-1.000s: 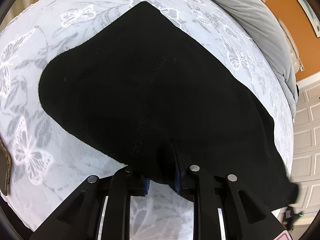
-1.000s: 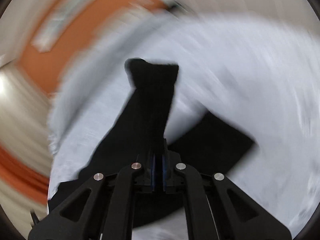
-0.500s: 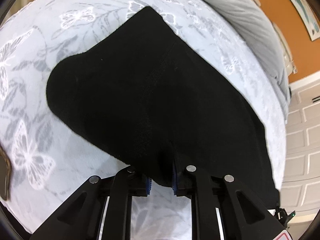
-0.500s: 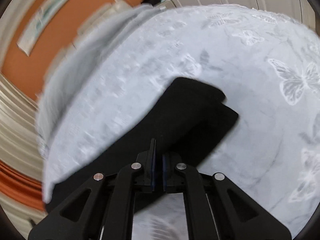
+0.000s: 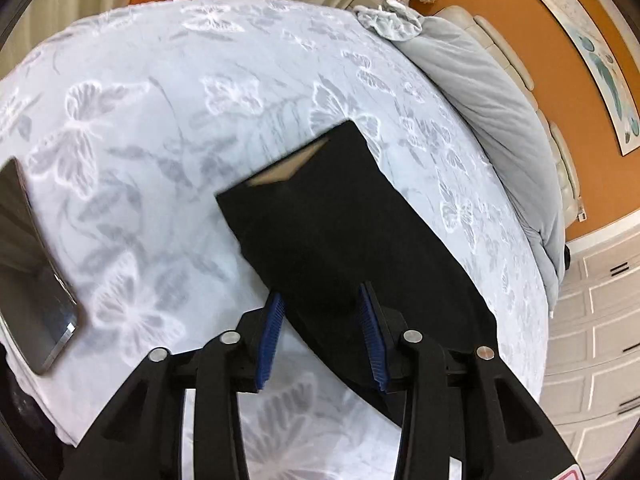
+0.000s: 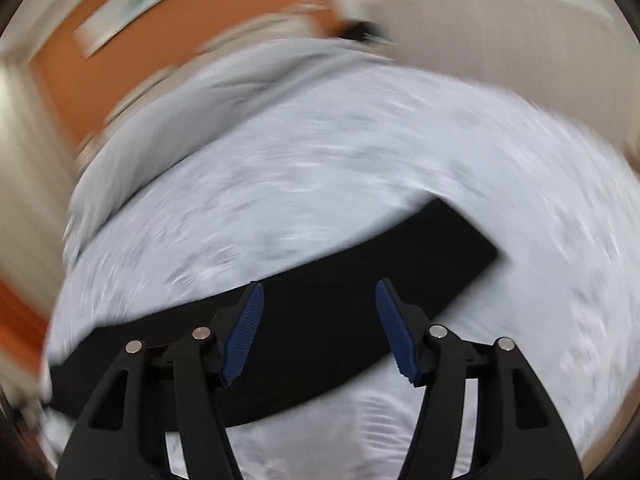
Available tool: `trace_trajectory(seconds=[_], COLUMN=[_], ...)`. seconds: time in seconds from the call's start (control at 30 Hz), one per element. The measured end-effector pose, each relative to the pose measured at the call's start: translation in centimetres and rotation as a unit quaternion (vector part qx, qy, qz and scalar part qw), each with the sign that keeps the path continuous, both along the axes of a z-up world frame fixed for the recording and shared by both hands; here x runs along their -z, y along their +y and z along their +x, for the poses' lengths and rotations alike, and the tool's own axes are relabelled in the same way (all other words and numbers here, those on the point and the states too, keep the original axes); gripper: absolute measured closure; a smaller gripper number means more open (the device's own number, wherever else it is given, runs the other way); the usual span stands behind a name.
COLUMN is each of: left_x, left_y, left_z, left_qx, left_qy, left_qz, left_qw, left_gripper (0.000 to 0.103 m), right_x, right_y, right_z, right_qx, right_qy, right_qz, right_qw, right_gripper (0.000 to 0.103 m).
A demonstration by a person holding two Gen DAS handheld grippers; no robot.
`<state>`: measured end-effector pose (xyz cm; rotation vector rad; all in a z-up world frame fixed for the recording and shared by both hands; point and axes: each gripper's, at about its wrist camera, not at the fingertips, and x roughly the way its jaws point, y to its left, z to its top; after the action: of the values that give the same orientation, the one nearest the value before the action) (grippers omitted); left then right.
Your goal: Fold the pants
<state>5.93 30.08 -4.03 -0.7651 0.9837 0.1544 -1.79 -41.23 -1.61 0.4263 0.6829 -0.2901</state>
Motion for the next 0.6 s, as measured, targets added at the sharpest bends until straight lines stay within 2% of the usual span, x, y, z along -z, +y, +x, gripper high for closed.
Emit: trace_trajectory(seconds=[0.07, 0.1, 0.13, 0.17, 0.2, 0.23, 0.27, 0.3, 0.33, 0.4, 0.43, 0.47, 0.5, 0.53, 0.6], left_x=[-1.1, -2.0, -3.6, -5.3, -6.1, -7.0, -7.3, -7.4, -7.3, -6.4, -5.3, -4.0, -1.8, -0.4, 2.7], left_y=[-1.4, -1.8, -2.8, -4.1, -4.6, -5.0, -4.8, -4.7, -4.4, -4.2, -4.5, -4.8, -5.5, -5.8, -6.4], left_z=[-0.4, -0.5, -1.0, -1.5, -1.6, -1.8, -1.9, -1.6, -1.5, -0.6, 0.1, 0.9, 1.9, 2.4, 2.8], left_qx=[-0.006, -0.009, -0.014, -0.027, -0.039, -0.066, -0.096, -0.108, -0.105, -0.060, -0.022, 0.006, 0.040, 0.063, 0.079], left_qy=[-0.012, -0.024, -0.048, -0.075, -0.082, -0.081, -0.071, -0.069, -0.073, -0.069, -0.057, -0.035, 0.009, 0.038, 0.099], left_qz=[0.036, 0.061, 0.112, 0.184, 0.223, 0.275, 0.303, 0.307, 0.294, 0.238, 0.201, 0.175, 0.150, 0.136, 0.124], left_qw=[0.9992, 0.9978, 0.9924, 0.9796, 0.9706, 0.9557, 0.9454, 0.9429, 0.9474, 0.9669, 0.9777, 0.9839, 0.9878, 0.9879, 0.9842], left_gripper=[0.066, 0.067, 0.066, 0.064, 0.052, 0.035, 0.034, 0.034, 0.034, 0.034, 0.034, 0.034, 0.034, 0.034, 0.036], right_x=[0.2, 0.5, 0.9, 1.2, 1.5, 1.9, 2.2, 2.2, 2.3, 2.5, 2.5, 2.5, 2.5, 2.7, 3.3], right_y=[5.1, 6.8, 9.0, 11.2, 12.8, 14.7, 16.8, 18.3, 19.9, 22.6, 24.0, 25.1, 26.5, 27.8, 29.4], right_z=[2.7, 3.8, 5.0, 6.2, 7.0, 7.9, 9.1, 9.7, 11.0, 13.5, 15.4, 16.9, 19.2, 21.5, 24.8], right_qx=[-0.078, -0.103, -0.133, -0.162, -0.179, -0.201, -0.229, -0.247, -0.274, -0.308, -0.324, -0.333, -0.343, -0.349, -0.355], right_qy=[0.011, 0.015, 0.020, 0.025, 0.028, 0.031, 0.031, 0.029, 0.026, 0.025, 0.027, 0.031, 0.037, 0.045, 0.064], right_qz=[-0.050, -0.058, -0.060, -0.061, -0.061, -0.060, -0.054, -0.045, -0.025, 0.015, 0.035, 0.046, 0.060, 0.072, 0.081], right_qw=[0.996, 0.993, 0.989, 0.985, 0.982, 0.977, 0.971, 0.967, 0.961, 0.951, 0.945, 0.941, 0.937, 0.933, 0.929], right_gripper=[0.046, 0.046, 0.046, 0.046, 0.046, 0.046, 0.046, 0.046, 0.046, 0.046, 0.046, 0.046, 0.046, 0.046, 0.046])
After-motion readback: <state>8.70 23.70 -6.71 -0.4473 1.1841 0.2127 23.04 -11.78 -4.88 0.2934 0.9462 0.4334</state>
